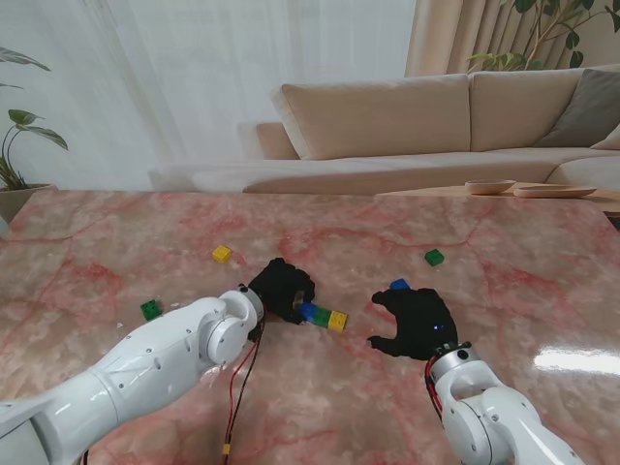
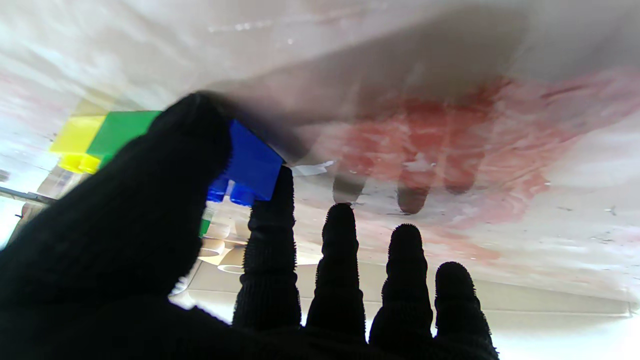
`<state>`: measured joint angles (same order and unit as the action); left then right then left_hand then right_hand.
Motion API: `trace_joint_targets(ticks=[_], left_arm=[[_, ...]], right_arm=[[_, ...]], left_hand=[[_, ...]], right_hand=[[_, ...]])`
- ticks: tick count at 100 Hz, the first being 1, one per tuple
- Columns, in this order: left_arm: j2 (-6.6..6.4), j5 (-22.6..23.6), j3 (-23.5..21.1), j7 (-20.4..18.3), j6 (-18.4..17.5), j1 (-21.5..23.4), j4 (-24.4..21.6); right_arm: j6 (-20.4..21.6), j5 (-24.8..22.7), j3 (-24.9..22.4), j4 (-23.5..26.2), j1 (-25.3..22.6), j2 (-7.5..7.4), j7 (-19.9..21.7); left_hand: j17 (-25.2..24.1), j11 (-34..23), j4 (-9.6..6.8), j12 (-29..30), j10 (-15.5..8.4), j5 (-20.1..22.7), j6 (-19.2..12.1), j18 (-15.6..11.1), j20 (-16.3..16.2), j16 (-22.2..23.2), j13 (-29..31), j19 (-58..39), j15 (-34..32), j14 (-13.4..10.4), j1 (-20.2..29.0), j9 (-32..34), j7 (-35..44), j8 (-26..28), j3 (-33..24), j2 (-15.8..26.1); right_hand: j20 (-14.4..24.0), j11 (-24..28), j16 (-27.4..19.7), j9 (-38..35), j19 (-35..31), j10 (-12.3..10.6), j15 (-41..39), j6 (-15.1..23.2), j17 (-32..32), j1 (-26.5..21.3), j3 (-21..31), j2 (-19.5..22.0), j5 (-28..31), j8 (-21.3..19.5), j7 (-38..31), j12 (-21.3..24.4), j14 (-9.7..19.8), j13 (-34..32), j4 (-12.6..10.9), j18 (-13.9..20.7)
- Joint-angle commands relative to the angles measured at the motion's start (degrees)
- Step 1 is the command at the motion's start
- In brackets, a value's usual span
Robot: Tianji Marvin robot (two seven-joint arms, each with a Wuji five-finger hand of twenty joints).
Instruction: Build a two-level staggered structure with toy bricks
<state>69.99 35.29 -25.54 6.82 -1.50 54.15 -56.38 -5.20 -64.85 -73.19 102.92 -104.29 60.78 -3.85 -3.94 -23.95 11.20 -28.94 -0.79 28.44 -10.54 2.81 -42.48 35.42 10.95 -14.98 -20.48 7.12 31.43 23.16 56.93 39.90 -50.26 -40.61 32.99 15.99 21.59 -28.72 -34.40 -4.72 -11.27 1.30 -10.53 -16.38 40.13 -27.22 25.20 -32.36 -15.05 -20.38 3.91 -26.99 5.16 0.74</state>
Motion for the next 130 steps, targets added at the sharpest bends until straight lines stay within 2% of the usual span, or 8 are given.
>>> trace_joint_targets(ticks=[1,29,80,93,102,107,119,130], left_arm=[[-0.15,0.2,0.6,-0.9,-0.2,0.8,1.0],[-0.80,0.4,0.5,-2.1,-1.0,0.9,0.4],[-1.47,0.9,0.1,-2.9,-1.4,1.5,-0.4],[-1.55,0.9,0.0,-3.0,-1.4,1.6,-0.5],[-1.57,0.7,-0.3,-3.0,-1.7,1.7,-0.5],[-1.61,0.5,-0.5,-3.1,-2.3,1.8,-0.5],[-1.83,-0.3,-1.8,-3.4,-3.3,2.5,-1.0],[-2.42,-0.3,-3.9,-3.6,-3.7,3.7,-2.7]], right_arm=[[-0.2,0.1,0.0,-0.1,-0.4,0.05,0.8],[-0.2,0.2,0.1,-0.1,-0.3,0.06,0.8],[-0.2,0.2,0.3,-0.2,0.0,0.05,0.8],[-0.3,0.2,0.4,-0.1,0.0,0.04,0.9],[-0.3,0.2,0.5,-0.1,0.0,0.04,0.9],[-0.3,0.1,0.5,-0.1,0.0,0.04,0.8],[-0.3,0.0,0.4,-0.1,0.0,0.05,0.7],[-0.4,0.0,0.4,-0.1,0.0,0.06,0.7]], left_hand=[[-1.0,-0.5,-2.37,-0.1,0.9,1.2,1.2,-0.5,-1.1,0.2,-1.7,2.3,1.1,-0.4,-1.4,0.5,-2.7,-0.6,-2.5,0.1],[-0.9,0.6,-2.04,0.2,0.7,-0.2,1.9,-0.4,-0.7,0.0,-2.1,3.3,1.8,-0.3,-2.2,-1.0,-3.5,0.2,-2.2,-2.3],[-0.7,1.1,-1.99,0.2,0.7,0.1,1.8,-0.4,0.2,-0.1,-2.3,4.1,2.3,-0.5,-2.4,-1.2,-3.1,1.7,-2.3,-1.7],[-0.6,1.3,-1.94,0.3,0.6,-1.4,2.7,-0.5,0.5,-0.1,-2.6,4.3,2.5,-0.5,-3.0,-1.9,-4.7,1.3,-1.8,-1.6],[-0.4,2.5,-1.70,1.4,0.4,-5.5,5.8,-0.6,1.8,-0.5,-3.5,4.9,3.2,-0.7,-4.6,-4.0,-12.2,-3.8,-0.8,-2.1],[-0.2,3.1,-1.47,2.4,0.3,-6.9,7.6,-0.8,3.6,-1.0,-4.1,5.7,3.8,-0.8,-5.6,-5.0,-17.7,-9.3,-0.1,-2.7],[0.4,4.4,-1.10,4.1,0.3,-8.7,11.4,-1.2,8.4,-2.1,-5.2,7.5,5.3,-1.0,-7.5,-7.3,-27.9,-19.8,1.0,-3.7],[0.7,5.5,-0.96,5.4,0.3,-9.1,12.8,-1.6,11.6,-2.9,-5.9,8.6,6.4,-1.3,-8.6,-8.6,-34.9,-24.5,2.2,-3.7]], right_hand=[[1.1,-0.9,-0.3,-0.3,0.3,0.6,0.4,0.4,0.2,0.1,0.6,0.2,0.3,0.5,0.1,0.1,-0.3,1.3,-1.0,-1.0],[1.1,-0.9,-0.3,-0.3,0.3,0.6,0.4,0.4,0.2,0.1,0.5,0.2,0.3,0.5,0.1,0.1,-0.2,1.3,-1.0,-0.9],[1.1,-0.9,-0.3,-0.3,0.3,0.6,0.3,0.5,0.2,0.1,0.5,0.3,0.3,0.6,0.1,0.2,-0.3,1.3,-1.1,-0.9],[1.1,-0.9,-0.3,-0.2,0.3,0.6,0.4,0.4,0.2,0.2,0.5,0.3,0.2,0.6,0.1,0.2,-0.2,1.3,-1.1,-1.0],[1.1,-0.9,-0.3,-0.3,0.3,0.6,0.4,0.4,0.2,0.2,0.5,0.3,0.2,0.6,0.1,0.2,-0.3,1.4,-1.0,-0.9],[1.1,-0.9,-0.3,-0.3,0.3,0.5,0.4,0.4,0.3,0.2,0.5,0.2,0.2,0.6,0.1,0.2,-0.2,1.4,-1.0,-0.9],[1.1,-0.9,-0.3,-0.2,0.3,0.6,0.4,0.3,0.2,0.1,0.4,0.1,0.2,0.6,0.2,0.2,-0.3,1.4,-1.0,-1.0],[1.1,-1.0,-0.3,-0.1,0.3,0.6,0.4,0.3,0.3,0.2,0.3,0.1,0.1,0.6,0.2,0.2,-0.3,1.4,-1.0,-1.0]])
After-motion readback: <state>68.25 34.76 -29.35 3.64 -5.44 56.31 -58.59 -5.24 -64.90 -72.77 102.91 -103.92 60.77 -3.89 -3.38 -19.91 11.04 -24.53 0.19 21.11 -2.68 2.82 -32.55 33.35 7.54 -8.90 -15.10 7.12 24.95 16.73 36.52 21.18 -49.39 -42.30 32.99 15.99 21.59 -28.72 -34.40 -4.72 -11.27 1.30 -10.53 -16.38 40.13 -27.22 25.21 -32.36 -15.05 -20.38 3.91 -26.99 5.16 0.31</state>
